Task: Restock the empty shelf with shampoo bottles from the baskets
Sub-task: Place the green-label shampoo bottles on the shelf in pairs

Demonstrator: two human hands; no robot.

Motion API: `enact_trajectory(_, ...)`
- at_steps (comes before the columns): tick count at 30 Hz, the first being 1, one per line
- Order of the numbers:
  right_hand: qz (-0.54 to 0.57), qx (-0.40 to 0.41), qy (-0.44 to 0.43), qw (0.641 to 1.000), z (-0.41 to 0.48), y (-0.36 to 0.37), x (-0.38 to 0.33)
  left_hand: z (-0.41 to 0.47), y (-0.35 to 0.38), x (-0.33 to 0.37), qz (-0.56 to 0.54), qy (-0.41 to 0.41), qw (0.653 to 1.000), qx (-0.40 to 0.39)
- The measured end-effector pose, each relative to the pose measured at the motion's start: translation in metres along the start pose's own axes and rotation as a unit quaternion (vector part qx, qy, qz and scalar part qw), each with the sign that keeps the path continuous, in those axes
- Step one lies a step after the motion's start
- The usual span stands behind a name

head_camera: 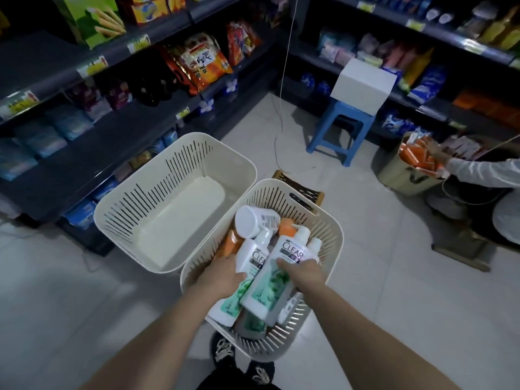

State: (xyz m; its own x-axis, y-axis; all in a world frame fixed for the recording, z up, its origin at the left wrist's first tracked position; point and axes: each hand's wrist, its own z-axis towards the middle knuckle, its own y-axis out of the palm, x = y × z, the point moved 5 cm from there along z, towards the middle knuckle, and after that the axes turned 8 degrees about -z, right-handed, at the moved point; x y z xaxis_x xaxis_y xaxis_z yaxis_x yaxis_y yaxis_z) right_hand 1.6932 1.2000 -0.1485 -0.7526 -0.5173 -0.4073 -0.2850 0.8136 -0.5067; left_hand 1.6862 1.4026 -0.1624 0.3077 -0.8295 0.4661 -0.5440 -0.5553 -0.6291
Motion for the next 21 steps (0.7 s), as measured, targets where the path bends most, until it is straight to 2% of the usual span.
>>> enact_trajectory(3, 0.131, -0.013, 0.029, 0.991, 0.006, 0.006, 0.006, 0.019, 0.010, -0.011, -0.061, -0.026, 0.998, -0.015)
enact_trajectory(8, 0.223, -0.016, 0.032, 0.974, 0.014, 0.012, 0.002, 0.044, 0.022, -0.021, -0.155, -0.037, 0.987, -0.033)
enact_trajectory(15, 0.234, 0.017, 0.048, 0.971, 0.016, 0.015, 0.006, 0.035, 0.015, -0.019, -0.322, -0.080, 0.941, -0.064)
enact_trajectory(21, 0.256, -0.026, -0.032, 0.966, 0.009, 0.007, 0.004, 0.016, 0.015, -0.013, -0.426, -0.066, 0.901, -0.042)
